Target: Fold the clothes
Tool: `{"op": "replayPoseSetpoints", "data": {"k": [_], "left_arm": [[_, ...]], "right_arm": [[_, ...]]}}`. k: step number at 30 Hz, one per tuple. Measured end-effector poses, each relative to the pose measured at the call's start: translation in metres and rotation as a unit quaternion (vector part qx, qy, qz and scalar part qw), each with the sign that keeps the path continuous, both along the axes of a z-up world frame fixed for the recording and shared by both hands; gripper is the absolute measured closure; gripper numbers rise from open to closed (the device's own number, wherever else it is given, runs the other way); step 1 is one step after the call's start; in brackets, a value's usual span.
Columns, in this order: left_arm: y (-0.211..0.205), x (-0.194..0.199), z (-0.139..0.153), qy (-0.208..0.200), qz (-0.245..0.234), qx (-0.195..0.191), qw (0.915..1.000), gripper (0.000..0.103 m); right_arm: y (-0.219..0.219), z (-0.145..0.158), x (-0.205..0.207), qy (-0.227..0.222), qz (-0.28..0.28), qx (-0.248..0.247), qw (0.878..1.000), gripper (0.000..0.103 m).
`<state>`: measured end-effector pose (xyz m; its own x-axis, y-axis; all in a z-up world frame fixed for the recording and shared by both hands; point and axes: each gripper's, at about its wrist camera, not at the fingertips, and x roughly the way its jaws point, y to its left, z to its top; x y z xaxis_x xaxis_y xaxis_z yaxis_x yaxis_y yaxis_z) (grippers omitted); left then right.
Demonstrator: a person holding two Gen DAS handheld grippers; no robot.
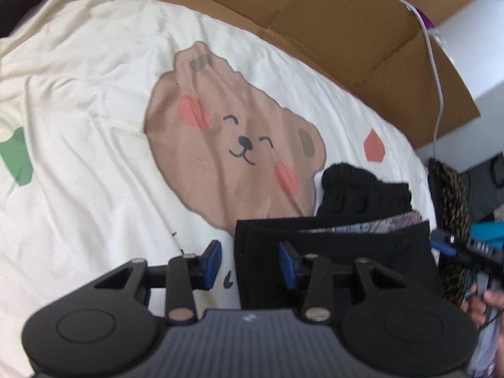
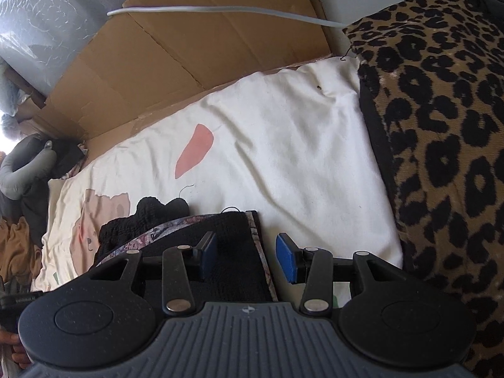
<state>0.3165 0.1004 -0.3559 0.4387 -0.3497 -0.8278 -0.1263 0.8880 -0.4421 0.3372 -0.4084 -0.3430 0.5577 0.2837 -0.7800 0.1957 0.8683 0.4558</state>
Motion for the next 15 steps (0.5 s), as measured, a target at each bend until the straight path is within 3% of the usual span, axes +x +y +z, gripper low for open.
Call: {"op": "replayPoseSetpoints", "data": {"k": [1,3,5,6,10,13,15], "left_arm": [[-0.002,0.001,-0.001,-0.001,-0.006,0.003,1.0000,0.061],[-0.005,0.002,-0.005,-0.003,-0.016,0.007,0.9998,0.067],[-0.007,0.002,-0.008,-0.002,-0.024,0.008,0.9997,0.094],[-0.008,0.001,-0.007,-0.004,-0.027,0.011,0.9996,0.095],[-0.009,-0.004,0.004,-0.013,-0.032,0.031,0.9989,0.097],[-0.005,-0.004,0.010,0.007,-0.003,0.027,0.9996,0.098],[-0.007,-0.002,0.017,0.011,0.001,0.035,0.9993,0.098]], "right_arm": [[0.002,-0.002,0.002,0.002,0.005,-0.001,1.000,0.056],[0.006,-0.004,0.006,0.006,0.016,-0.003,1.000,0.067],[0.010,-0.006,0.009,0.008,0.027,-0.010,1.000,0.091],[0.011,-0.005,0.009,0.004,0.028,-0.014,1.000,0.095],[0.007,0.003,0.008,-0.009,-0.018,0.001,1.000,0.098],[0.011,0.006,0.009,-0.004,-0.036,0.012,0.999,0.099],[0.019,0.011,0.011,0.000,-0.026,-0.010,1.000,0.099]]}}
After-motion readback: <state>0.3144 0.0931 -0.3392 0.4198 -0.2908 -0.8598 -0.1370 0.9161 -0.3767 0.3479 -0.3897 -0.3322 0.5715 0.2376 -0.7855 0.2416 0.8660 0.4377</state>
